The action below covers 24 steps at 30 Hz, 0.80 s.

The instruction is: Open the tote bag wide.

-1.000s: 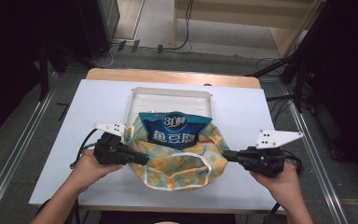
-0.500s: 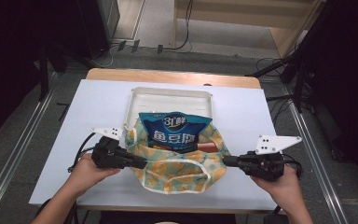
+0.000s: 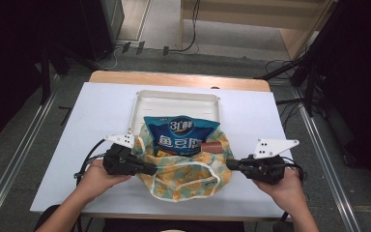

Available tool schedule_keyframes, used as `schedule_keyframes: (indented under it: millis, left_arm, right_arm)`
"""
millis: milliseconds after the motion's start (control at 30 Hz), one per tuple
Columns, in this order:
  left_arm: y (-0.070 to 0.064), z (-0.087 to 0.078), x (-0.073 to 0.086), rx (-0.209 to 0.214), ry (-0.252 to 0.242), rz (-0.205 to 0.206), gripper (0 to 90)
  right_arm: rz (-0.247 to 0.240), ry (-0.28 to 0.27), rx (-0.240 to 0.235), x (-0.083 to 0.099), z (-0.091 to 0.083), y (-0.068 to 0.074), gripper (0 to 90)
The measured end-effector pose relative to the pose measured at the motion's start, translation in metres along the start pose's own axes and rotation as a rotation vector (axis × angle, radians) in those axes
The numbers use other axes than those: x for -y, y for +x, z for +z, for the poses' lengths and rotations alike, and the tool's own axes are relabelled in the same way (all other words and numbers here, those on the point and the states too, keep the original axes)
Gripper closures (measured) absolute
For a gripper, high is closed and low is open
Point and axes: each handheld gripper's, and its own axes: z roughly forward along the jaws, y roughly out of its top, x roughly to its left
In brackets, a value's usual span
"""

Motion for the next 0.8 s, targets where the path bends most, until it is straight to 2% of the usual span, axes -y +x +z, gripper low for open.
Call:
schedule_keyframes:
  millis: [100, 133, 200, 267, 333, 400, 533, 633, 700, 733, 800]
  left_arm:
    - [0.002, 0.001, 0.000, 0.001, 0.004, -0.001, 88.7]
    - [0.002, 0.001, 0.000, -0.010, 0.011, 0.010, 88.8]
    - [0.005, 0.001, 0.002, -0.029, 0.012, 0.004, 88.8]
    - [0.008, -0.001, 0.001, -0.042, 0.005, -0.022, 88.7]
    - [0.006, -0.006, 0.001, -0.039, -0.011, -0.036, 88.8]
    - [-0.001, -0.010, 0.000, -0.023, -0.030, -0.017, 88.7]
    - [-0.011, -0.018, -0.002, 0.040, -0.086, 0.006, 88.6]
    - [-0.014, -0.022, -0.001, 0.065, -0.086, 0.027, 88.7]
    - [-0.015, -0.023, 0.002, 0.068, -0.074, 0.028, 88.6]
    - [-0.015, -0.022, 0.004, 0.075, -0.065, 0.026, 88.5]
    - [-0.016, -0.021, 0.008, 0.074, -0.047, 0.026, 88.5]
  right_arm:
    - [0.003, 0.004, 0.008, 0.001, 0.001, -0.001, 90.0]
    - [0.004, 0.006, 0.004, 0.001, 0.001, -0.001, 90.0]
    - [-0.007, 0.005, 0.007, 0.000, 0.003, 0.001, 90.0]
    - [-0.002, 0.009, 0.036, -0.001, 0.001, 0.003, 90.0]
    - [0.001, 0.025, 0.038, -0.004, -0.002, 0.008, 90.0]
    - [0.006, 0.018, 0.025, -0.004, -0.003, 0.009, 90.0]
    - [0.008, -0.071, -0.014, -0.009, -0.019, 0.015, 90.0]
    - [-0.018, -0.083, -0.027, -0.011, -0.023, 0.019, 90.0]
    - [-0.036, -0.073, -0.034, -0.010, -0.024, 0.022, 90.0]
    - [-0.054, -0.045, -0.036, -0.008, -0.024, 0.024, 90.0]
    - [-0.062, -0.029, -0.029, -0.007, -0.023, 0.025, 90.0]
